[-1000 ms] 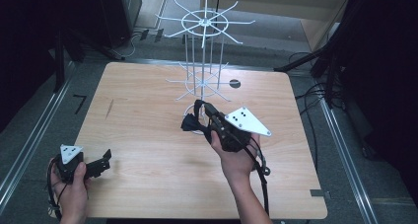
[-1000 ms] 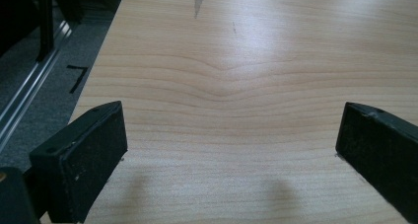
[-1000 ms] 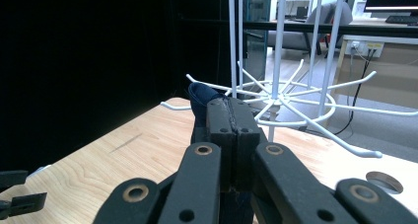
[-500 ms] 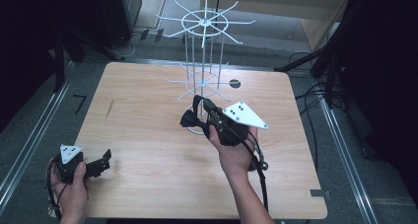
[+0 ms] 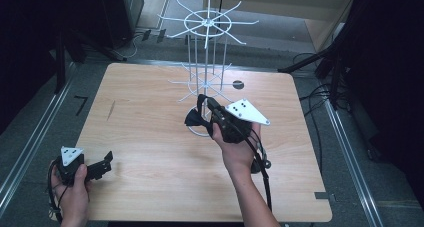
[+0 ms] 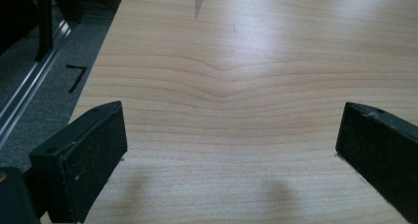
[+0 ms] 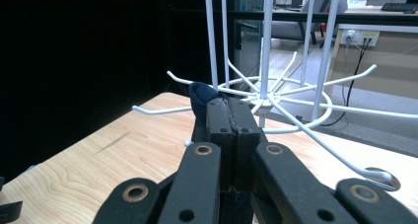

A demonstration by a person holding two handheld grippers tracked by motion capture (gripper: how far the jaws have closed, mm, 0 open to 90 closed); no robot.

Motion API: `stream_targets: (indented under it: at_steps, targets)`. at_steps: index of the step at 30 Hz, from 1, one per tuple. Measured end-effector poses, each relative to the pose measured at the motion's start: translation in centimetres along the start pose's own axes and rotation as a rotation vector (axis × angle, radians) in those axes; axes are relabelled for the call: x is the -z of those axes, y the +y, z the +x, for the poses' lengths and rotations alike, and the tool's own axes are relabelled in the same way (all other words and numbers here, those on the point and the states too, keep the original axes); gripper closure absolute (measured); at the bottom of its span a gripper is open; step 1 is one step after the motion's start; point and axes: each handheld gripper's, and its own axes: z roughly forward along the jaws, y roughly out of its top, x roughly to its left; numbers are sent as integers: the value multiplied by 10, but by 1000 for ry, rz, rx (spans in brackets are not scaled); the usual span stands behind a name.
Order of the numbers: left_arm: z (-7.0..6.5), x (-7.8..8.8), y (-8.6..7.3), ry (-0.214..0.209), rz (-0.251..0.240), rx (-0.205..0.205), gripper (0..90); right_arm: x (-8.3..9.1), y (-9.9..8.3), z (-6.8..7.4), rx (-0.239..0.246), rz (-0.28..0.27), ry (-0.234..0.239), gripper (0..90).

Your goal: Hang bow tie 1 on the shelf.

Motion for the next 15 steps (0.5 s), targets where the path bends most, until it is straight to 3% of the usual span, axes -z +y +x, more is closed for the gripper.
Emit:
stream_targets:
  at_steps: [15]
  targets:
    - [0,0,0,0,-1,-1,0,-8,-10,-7,-16,32,-14,900]
